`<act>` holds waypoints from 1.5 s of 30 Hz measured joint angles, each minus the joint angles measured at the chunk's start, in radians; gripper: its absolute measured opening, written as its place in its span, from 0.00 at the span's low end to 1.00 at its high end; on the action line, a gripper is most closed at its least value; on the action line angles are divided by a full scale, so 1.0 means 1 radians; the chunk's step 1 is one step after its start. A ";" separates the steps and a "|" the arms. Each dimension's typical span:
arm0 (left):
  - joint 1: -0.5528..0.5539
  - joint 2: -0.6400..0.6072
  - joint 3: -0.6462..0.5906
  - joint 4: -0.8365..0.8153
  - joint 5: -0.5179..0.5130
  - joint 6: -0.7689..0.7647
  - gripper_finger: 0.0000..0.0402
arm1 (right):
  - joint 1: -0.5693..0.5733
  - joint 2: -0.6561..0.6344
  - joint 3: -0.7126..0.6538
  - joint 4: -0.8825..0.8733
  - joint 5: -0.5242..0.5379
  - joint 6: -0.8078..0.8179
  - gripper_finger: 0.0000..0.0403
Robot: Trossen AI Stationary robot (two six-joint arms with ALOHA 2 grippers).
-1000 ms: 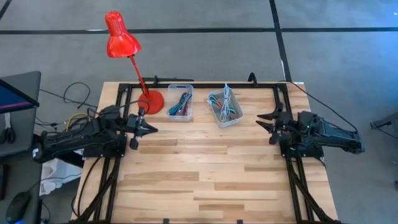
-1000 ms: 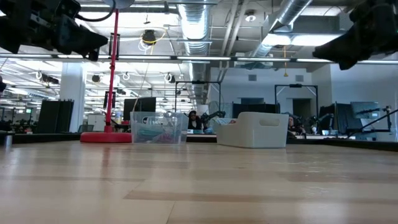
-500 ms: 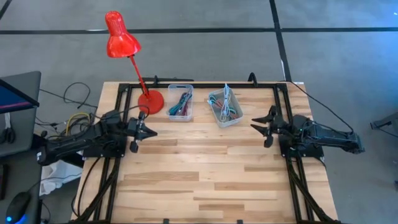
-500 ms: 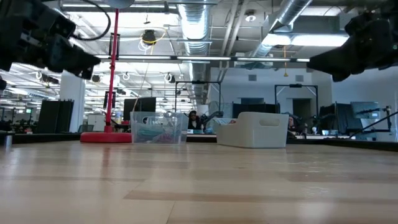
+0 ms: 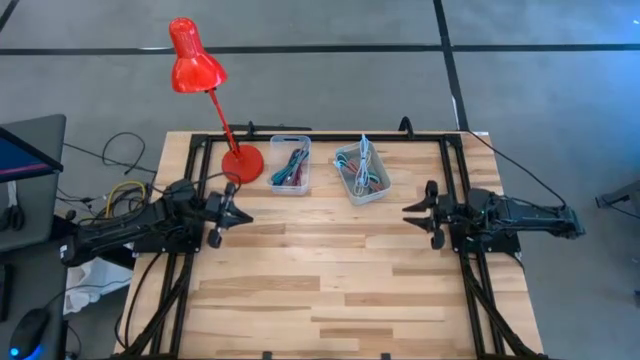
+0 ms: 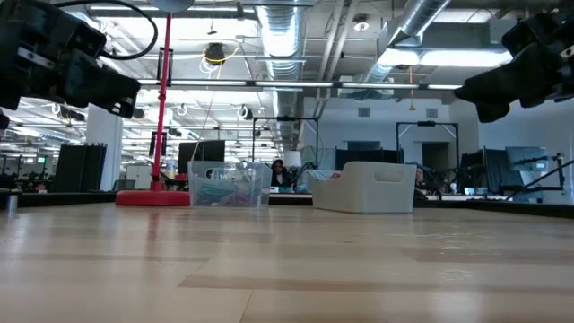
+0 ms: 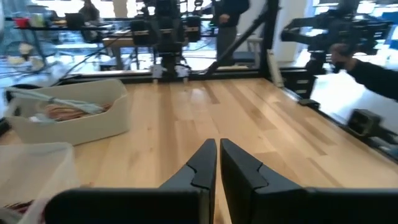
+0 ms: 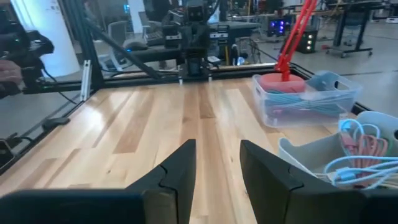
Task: Pick & Place USB Port
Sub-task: Return to Home Position
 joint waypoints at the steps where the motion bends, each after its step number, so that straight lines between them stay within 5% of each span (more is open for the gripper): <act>1: 0.000 0.000 0.000 0.001 0.018 -0.001 0.05 | 0.006 0.000 0.000 0.000 0.000 0.000 0.29; 45: 0.000 0.009 -0.010 0.030 -0.045 -0.045 0.05 | 0.028 0.000 -0.001 -0.002 0.003 0.031 0.29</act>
